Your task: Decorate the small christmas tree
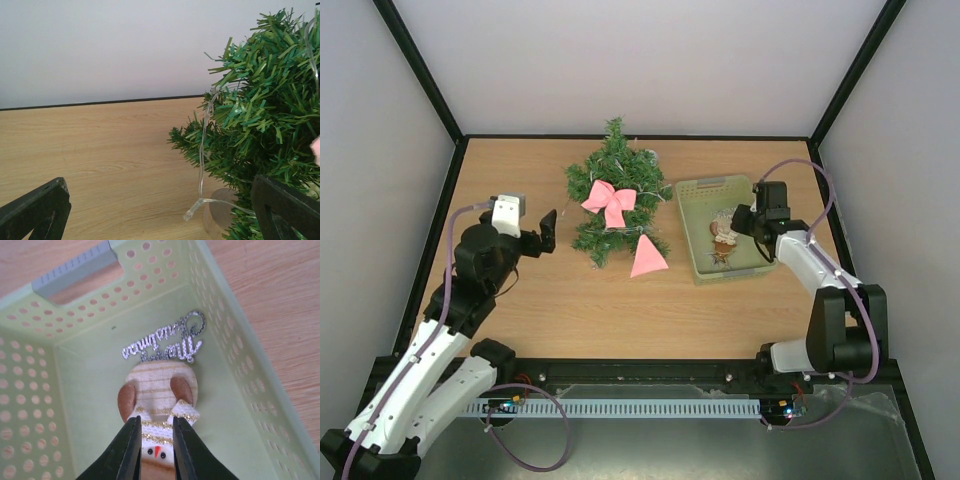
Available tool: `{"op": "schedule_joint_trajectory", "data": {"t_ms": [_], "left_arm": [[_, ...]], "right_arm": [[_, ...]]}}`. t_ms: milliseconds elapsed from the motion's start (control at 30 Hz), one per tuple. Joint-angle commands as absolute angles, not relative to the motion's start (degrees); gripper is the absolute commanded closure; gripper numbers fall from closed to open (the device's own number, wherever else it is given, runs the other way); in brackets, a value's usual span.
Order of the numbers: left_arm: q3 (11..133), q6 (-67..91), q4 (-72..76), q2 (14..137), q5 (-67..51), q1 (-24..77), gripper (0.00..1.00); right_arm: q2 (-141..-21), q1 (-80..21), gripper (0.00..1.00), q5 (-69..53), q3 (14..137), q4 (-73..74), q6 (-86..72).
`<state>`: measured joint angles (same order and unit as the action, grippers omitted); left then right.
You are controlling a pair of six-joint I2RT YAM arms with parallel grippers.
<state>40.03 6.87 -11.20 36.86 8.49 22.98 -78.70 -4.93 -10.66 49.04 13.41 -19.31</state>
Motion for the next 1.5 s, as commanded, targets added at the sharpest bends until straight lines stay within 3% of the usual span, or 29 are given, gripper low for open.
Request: {"op": "schedule_joint_trajectory", "data": {"t_ms": [0,233,467,500,667,967,1233,1467], "left_arm": [[41.4,8.4,-11.3,36.9,6.7,23.2,0.00],[38.5,7.6,-10.7,36.1,6.6,23.2,0.00],[37.9,6.6,-10.5,36.0,7.6,23.2,0.00],[37.8,6.6,-10.4,35.8,7.7,23.2,0.00],[37.7,6.4,-10.3,35.7,8.5,23.2,0.00],[40.2,9.9,-11.1,36.4,9.5,23.1,0.00],[47.6,5.2,-13.2,38.6,-8.3,23.1,0.01],[54.0,-4.2,-16.4,41.4,-27.0,23.9,0.11]], "right_arm": [[-80.5,-4.7,0.81,-11.6,46.1,12.3,-23.9],[-82.9,-4.7,0.70,-12.4,40.5,6.5,-32.0],[-85.4,-4.7,0.68,-13.9,38.6,2.1,-38.2],[-85.3,-4.7,0.69,-14.2,38.6,1.5,-38.2],[-84.7,-4.7,0.98,-13.4,39.0,1.2,-37.6],[-77.3,-4.8,0.98,-10.7,45.7,10.6,-27.1],[-68.8,-6.3,0.98,-14.7,54.6,20.7,-19.5],[-62.9,-13.4,0.98,-21.2,64.4,33.8,-15.0]]}}
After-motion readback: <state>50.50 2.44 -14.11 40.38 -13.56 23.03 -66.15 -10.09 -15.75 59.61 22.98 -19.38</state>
